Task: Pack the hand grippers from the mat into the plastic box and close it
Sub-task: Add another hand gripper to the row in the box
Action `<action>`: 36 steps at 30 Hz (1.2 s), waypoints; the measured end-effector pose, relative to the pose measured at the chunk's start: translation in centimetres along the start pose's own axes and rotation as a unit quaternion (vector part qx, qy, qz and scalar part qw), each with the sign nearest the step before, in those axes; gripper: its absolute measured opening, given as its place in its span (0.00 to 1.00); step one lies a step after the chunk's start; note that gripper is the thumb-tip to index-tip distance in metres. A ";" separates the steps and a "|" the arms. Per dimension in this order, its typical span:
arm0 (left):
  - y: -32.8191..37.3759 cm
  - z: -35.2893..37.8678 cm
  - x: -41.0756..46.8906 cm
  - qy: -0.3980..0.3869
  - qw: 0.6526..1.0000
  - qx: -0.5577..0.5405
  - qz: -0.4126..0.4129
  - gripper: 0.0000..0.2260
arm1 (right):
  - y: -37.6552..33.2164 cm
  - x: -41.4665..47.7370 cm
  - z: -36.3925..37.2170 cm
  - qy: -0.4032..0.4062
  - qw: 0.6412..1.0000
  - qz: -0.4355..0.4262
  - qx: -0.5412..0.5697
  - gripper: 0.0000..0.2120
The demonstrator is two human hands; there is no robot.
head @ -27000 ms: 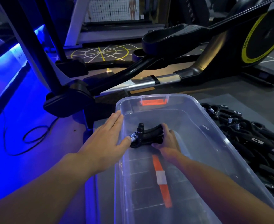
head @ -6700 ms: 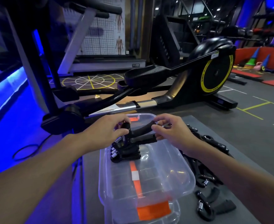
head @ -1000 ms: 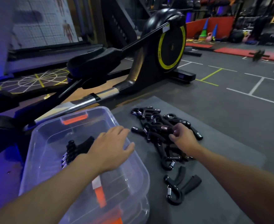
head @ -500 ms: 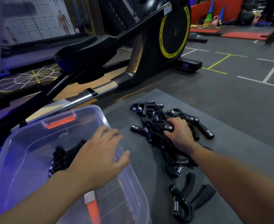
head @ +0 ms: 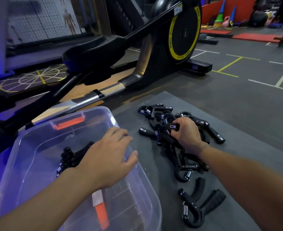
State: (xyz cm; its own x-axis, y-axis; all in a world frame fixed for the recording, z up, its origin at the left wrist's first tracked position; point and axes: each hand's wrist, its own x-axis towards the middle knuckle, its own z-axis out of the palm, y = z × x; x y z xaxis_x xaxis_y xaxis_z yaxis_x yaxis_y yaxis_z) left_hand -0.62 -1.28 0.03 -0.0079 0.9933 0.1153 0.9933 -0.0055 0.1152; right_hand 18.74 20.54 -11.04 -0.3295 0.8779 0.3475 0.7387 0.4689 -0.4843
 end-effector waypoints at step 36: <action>-7.6 -10.8 -13.9 0.247 0.958 -0.145 0.005 0.13 | -27.2 -11.7 -13.5 -0.093 0.888 0.093 0.440 0.02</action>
State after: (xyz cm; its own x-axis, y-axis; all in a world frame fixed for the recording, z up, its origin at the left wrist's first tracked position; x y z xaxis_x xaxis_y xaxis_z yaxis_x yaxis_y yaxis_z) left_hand -9.30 -16.32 8.17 -0.1230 0.8170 0.5634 0.9201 -0.1189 0.3732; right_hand 10.43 -3.82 8.95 -0.4023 0.9104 0.0965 0.0718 0.1365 -0.9880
